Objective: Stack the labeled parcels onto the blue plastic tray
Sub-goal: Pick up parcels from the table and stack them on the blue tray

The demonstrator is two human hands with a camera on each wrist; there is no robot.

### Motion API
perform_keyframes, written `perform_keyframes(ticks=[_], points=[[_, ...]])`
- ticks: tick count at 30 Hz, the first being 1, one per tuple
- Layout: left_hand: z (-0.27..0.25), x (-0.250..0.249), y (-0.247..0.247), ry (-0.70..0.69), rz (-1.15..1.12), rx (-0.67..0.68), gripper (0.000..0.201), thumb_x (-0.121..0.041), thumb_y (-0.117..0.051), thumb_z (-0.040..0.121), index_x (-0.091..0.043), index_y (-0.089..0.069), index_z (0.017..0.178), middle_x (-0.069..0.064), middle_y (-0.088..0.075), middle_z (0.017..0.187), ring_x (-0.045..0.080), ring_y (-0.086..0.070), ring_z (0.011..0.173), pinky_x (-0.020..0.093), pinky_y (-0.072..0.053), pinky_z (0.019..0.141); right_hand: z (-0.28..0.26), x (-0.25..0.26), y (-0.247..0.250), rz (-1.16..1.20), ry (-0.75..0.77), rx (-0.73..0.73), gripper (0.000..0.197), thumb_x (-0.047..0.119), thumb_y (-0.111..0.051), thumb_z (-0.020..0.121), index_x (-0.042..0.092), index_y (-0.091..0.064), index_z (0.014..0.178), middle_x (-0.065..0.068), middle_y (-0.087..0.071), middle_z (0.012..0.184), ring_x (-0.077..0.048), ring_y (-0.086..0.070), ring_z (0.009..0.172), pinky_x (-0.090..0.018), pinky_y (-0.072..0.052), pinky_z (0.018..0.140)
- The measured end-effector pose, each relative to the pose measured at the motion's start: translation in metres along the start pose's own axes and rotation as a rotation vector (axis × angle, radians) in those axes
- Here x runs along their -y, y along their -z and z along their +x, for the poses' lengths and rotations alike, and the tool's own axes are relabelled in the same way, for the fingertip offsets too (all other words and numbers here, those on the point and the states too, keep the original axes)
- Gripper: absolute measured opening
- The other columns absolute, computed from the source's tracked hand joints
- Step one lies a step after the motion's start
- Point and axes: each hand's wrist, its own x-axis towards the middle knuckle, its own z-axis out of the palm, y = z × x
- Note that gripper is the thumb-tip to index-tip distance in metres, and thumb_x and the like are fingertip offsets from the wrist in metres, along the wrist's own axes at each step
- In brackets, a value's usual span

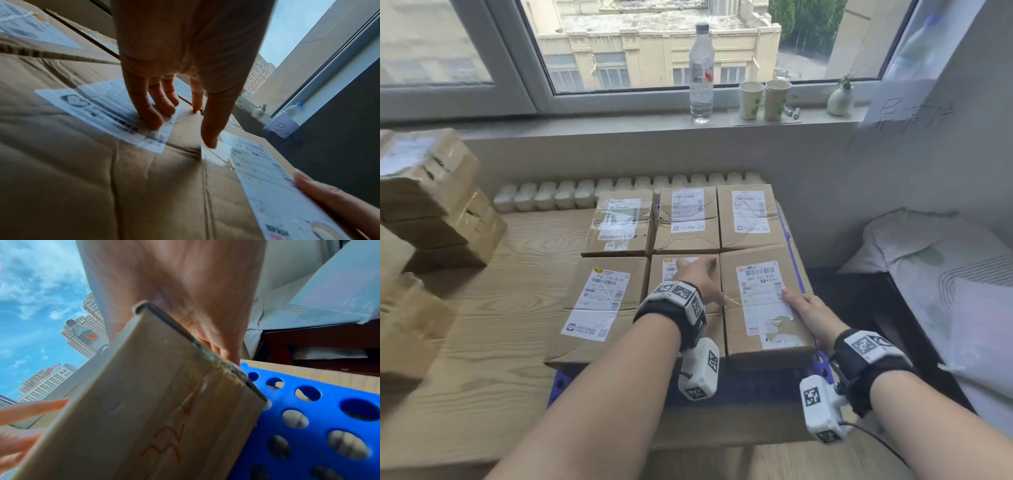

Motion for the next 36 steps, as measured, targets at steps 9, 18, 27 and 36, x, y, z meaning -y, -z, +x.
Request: perform_keyframes(ticks=[9, 18, 27, 36], points=[[0.004, -0.005, -0.004, 0.043, 0.058, -0.03, 0.099, -0.022, -0.089, 0.067, -0.039, -0.034, 0.147, 0.009, -0.024, 0.144, 0.036, -0.05, 0.123, 0.047, -0.049, 0.101, -0.003, 0.014, -0.01, -0.302, 0.03, -0.032, 0.055, 0.048, -0.052, 0.095, 0.015, -0.042, 0.138, -0.001, -0.059, 0.127, -0.023, -0.059, 0.112, -0.04, -0.045, 0.102], [0.004, -0.003, -0.002, 0.01, 0.08, -0.012, 0.099, -0.029, -0.088, 0.068, -0.038, -0.03, 0.148, 0.008, -0.025, 0.143, 0.035, -0.053, 0.12, 0.047, -0.049, 0.101, 0.001, 0.036, -0.026, -0.583, 0.144, -0.182, 0.074, 0.04, -0.064, 0.088, 0.017, -0.023, 0.146, -0.005, -0.055, 0.133, -0.028, -0.058, 0.115, -0.04, -0.047, 0.093], [-0.013, 0.012, 0.018, -0.083, 0.27, -0.172, 0.052, -0.039, -0.062, 0.089, -0.026, -0.048, 0.138, 0.008, -0.04, 0.142, 0.027, -0.05, 0.125, 0.038, -0.043, 0.1, -0.026, 0.072, -0.066, -1.159, 0.37, -0.248, 0.048, 0.038, -0.052, 0.086, 0.019, -0.05, 0.131, -0.011, -0.046, 0.136, -0.029, -0.038, 0.13, -0.045, -0.037, 0.106], [-0.057, 0.088, 0.067, -0.077, 0.236, -0.252, 0.038, -0.032, -0.06, 0.092, -0.02, -0.059, 0.128, 0.002, -0.054, 0.136, 0.022, -0.054, 0.121, 0.034, -0.045, 0.097, -0.068, 0.098, -0.145, -1.09, 0.475, -0.11, 0.037, 0.034, -0.054, 0.091, 0.017, -0.059, 0.123, -0.008, -0.059, 0.127, -0.028, -0.054, 0.117, -0.041, -0.049, 0.093]])
